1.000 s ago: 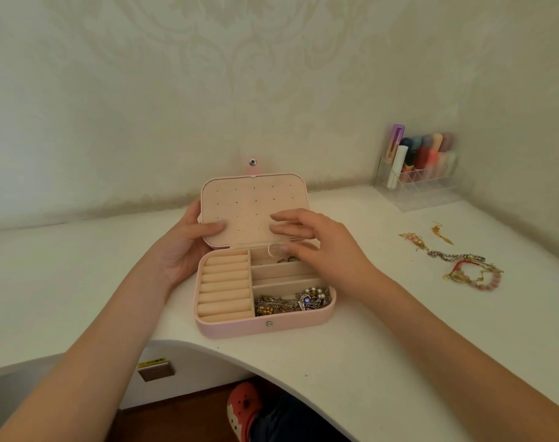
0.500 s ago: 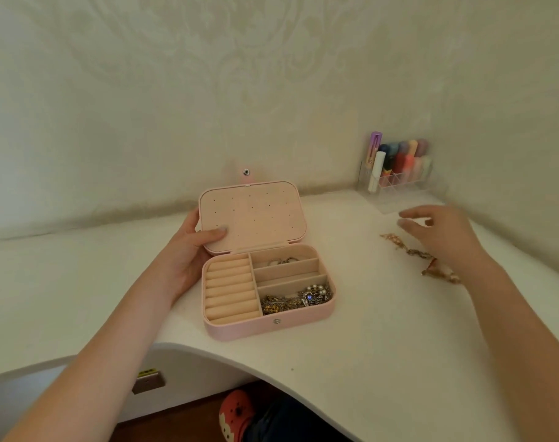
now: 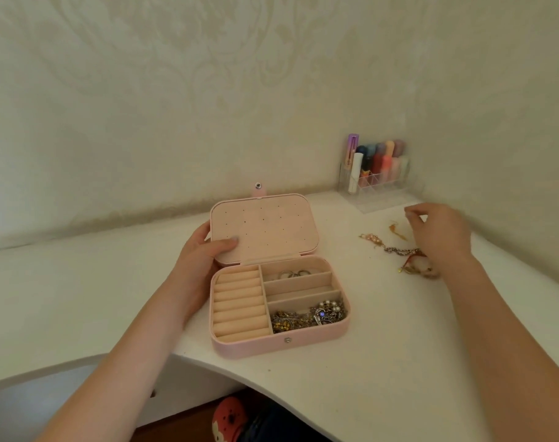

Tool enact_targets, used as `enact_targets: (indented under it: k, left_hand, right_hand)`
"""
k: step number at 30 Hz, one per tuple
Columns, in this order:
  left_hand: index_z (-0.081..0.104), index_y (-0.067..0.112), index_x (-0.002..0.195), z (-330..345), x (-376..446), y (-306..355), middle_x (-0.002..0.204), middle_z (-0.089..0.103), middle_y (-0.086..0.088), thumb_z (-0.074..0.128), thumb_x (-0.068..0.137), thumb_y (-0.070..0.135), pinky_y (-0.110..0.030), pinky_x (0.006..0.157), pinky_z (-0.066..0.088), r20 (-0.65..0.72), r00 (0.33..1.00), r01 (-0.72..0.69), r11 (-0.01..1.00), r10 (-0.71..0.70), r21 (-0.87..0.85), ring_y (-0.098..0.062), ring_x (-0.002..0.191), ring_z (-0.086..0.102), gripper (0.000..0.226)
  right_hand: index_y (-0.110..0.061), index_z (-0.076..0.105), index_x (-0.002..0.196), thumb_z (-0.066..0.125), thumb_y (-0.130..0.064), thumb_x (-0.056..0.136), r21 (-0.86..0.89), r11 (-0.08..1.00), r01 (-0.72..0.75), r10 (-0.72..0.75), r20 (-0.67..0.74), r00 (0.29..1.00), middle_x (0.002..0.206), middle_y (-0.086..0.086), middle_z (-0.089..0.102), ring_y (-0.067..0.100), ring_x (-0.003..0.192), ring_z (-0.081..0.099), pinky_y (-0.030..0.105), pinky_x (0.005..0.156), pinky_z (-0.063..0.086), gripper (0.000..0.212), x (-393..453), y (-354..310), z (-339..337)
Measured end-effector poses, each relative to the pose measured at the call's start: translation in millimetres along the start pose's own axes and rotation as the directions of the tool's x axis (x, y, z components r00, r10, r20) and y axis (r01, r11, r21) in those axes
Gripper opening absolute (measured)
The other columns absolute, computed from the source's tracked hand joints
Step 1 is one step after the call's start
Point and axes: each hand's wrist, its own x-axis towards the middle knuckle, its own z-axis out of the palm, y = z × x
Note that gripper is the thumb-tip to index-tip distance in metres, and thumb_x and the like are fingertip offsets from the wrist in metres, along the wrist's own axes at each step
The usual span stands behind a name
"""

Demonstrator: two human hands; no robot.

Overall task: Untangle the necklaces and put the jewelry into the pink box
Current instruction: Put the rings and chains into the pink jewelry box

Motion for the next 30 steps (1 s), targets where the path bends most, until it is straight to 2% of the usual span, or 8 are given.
enact_targets:
  k: [2, 6, 15, 18, 21, 25, 28, 30]
  left_hand:
    - [0.056, 0.013, 0.120, 8, -2, -5, 0.106, 0.068, -0.008, 0.058, 0.083, 0.005, -0.028, 0.062, 0.057, -0.127, 0.989, -0.058, 0.985, 0.079, 0.163, -0.019, 0.081, 0.067, 0.038]
    - [0.052, 0.016, 0.126, 17, -3, -12, 0.117, 0.062, -0.002, 0.061, 0.081, 0.020, -0.041, 0.088, 0.052, -0.155, 0.971, -0.102, 0.905, 0.180, 0.413, -0.020, 0.103, 0.062, 0.046]
    - [0.052, 0.017, 0.127, 19, -3, -12, 0.117, 0.061, 0.000, 0.057, 0.087, 0.014, -0.044, 0.091, 0.051, -0.166, 0.965, -0.108, 0.881, 0.204, 0.460, -0.019, 0.103, 0.061, 0.040]
    - [0.050, 0.016, 0.130, 20, -4, -12, 0.118, 0.060, 0.000, 0.057, 0.087, 0.013, -0.038, 0.086, 0.051, -0.171, 0.960, -0.120, 0.875, 0.224, 0.469, -0.017, 0.101, 0.060, 0.043]
    - [0.042, 0.019, 0.136, 22, -5, -11, 0.118, 0.058, -0.001, 0.056, 0.088, 0.010, -0.029, 0.078, 0.046, -0.163, 0.953, -0.146, 0.861, 0.254, 0.487, -0.015, 0.095, 0.059, 0.051]
    - [0.035, 0.017, 0.143, 22, -14, -7, 0.143, 0.041, -0.001, 0.055, 0.091, 0.015, -0.025, 0.101, 0.032, -0.159, 0.926, -0.157, 0.734, 0.342, 0.661, -0.016, 0.124, 0.042, 0.056]
    - [0.058, 0.024, 0.124, 35, -31, 8, 0.132, 0.053, 0.007, 0.060, 0.090, 0.022, -0.006, 0.099, 0.029, 0.000, 0.827, -0.390, 0.574, 0.562, 0.720, -0.006, 0.126, 0.042, 0.033]
    - [0.070, 0.026, 0.101, 50, -40, 22, 0.110, 0.068, 0.011, 0.065, 0.087, 0.028, -0.015, 0.093, 0.044, 0.077, 0.880, -0.418, 0.689, 0.468, 0.592, -0.005, 0.109, 0.058, 0.016]
  right_hand:
    - [-0.024, 0.065, 0.118, 0.048, -0.033, 0.097, -0.043, 0.997, -0.058, 0.062, 0.086, 0.994, 0.124, 0.006, 0.062, 0.031, 0.118, 0.050, 0.045, 0.096, 0.042, 0.029, 1, 4, 6]
    - [-0.027, 0.069, 0.110, 0.054, -0.035, 0.092, -0.101, 0.993, -0.058, 0.070, 0.113, 0.991, 0.117, 0.000, 0.064, 0.027, 0.117, 0.048, 0.041, 0.097, 0.038, 0.024, 1, 0, 16]
    - [-0.016, 0.073, 0.092, 0.053, -0.011, 0.089, -0.101, 0.992, 0.071, -0.071, 0.002, 0.997, 0.100, 0.003, 0.070, 0.027, 0.097, 0.059, 0.040, 0.080, 0.049, 0.021, 0, -1, 27]
    - [-0.014, 0.070, 0.090, 0.058, -0.010, 0.088, 0.126, 0.986, 0.109, -0.108, -0.016, 0.994, 0.096, 0.003, 0.070, 0.021, 0.091, 0.061, 0.032, 0.078, 0.049, 0.014, 0, -3, 25]
    - [-0.018, 0.066, 0.090, 0.062, -0.012, 0.088, 0.469, 0.873, 0.133, -0.149, -0.002, 0.989, 0.090, 0.002, 0.069, 0.016, 0.086, 0.063, 0.015, 0.069, 0.043, 0.007, -8, -23, 9]
    - [-0.009, 0.065, 0.094, 0.062, -0.005, 0.086, 0.669, 0.734, 0.120, -0.264, 0.118, 0.957, 0.083, 0.009, 0.071, 0.009, 0.071, 0.065, 0.013, 0.065, 0.048, 0.010, -34, -67, -13]
    - [-0.006, 0.065, 0.090, 0.059, 0.002, 0.087, 0.723, 0.679, 0.130, -0.438, 0.257, 0.862, 0.078, 0.012, 0.070, 0.011, 0.069, 0.067, 0.020, 0.069, 0.051, 0.010, -55, -94, -16]
    - [-0.006, 0.063, 0.087, 0.057, 0.006, 0.088, 0.779, 0.620, 0.094, -0.508, 0.307, 0.805, 0.075, 0.012, 0.067, 0.010, 0.065, 0.066, 0.019, 0.066, 0.054, 0.013, -64, -105, -15]
